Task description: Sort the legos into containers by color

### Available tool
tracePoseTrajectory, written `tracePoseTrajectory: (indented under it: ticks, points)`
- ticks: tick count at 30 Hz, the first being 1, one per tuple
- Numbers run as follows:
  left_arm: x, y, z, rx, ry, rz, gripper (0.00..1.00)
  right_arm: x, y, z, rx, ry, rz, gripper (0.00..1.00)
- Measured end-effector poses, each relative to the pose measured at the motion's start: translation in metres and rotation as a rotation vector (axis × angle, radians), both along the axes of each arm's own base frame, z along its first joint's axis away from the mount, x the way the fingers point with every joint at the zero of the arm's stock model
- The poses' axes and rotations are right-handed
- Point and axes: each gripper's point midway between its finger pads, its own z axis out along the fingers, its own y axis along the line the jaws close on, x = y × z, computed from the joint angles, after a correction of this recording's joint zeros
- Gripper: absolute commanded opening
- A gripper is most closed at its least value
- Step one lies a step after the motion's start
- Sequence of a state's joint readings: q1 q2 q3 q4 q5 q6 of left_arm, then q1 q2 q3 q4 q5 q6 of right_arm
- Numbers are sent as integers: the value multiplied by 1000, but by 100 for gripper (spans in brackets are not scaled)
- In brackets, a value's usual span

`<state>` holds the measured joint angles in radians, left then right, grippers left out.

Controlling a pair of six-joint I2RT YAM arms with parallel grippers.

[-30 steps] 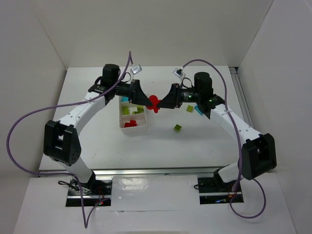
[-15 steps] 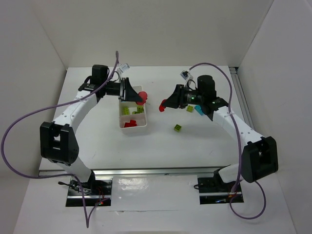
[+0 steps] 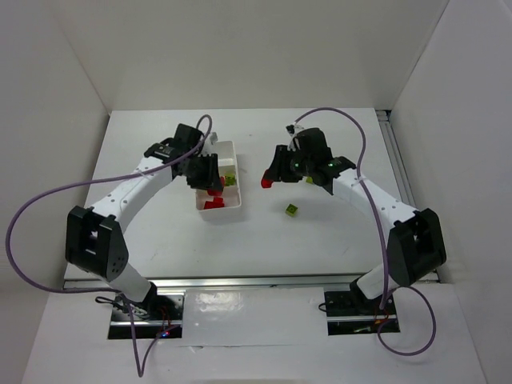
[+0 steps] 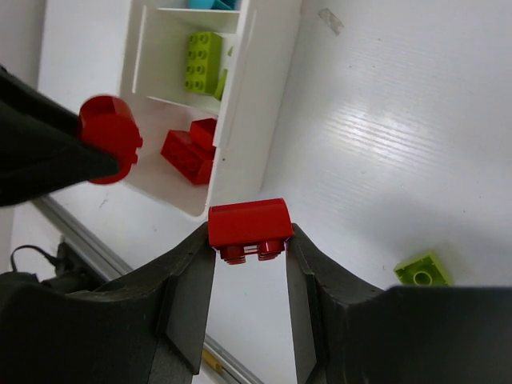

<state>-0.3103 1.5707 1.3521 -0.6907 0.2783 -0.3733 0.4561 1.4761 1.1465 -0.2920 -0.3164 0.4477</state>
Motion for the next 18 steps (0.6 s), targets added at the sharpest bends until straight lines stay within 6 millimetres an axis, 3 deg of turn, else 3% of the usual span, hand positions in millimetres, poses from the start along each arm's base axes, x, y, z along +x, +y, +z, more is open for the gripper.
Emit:
tracePoseTrajectory:
  ticks: [5, 11, 13, 17, 18]
  points:
    - [-16, 10, -32, 175, 53, 39, 0, 2, 3, -13, -64, 19, -28, 1]
    - [-15, 21, -44, 254, 52, 98, 1, 2, 11, -15, -100, 17, -32, 3]
    - [-15, 22, -45, 270, 49, 109, 6, 0, 14, -15, -106, 14, -28, 3]
    - [-13, 22, -48, 282, 48, 127, 27, 0, 20, -13, -110, 9, -20, 3]
    - [-13, 22, -49, 285, 50, 128, 43, 0, 21, -12, -112, 6, -21, 3]
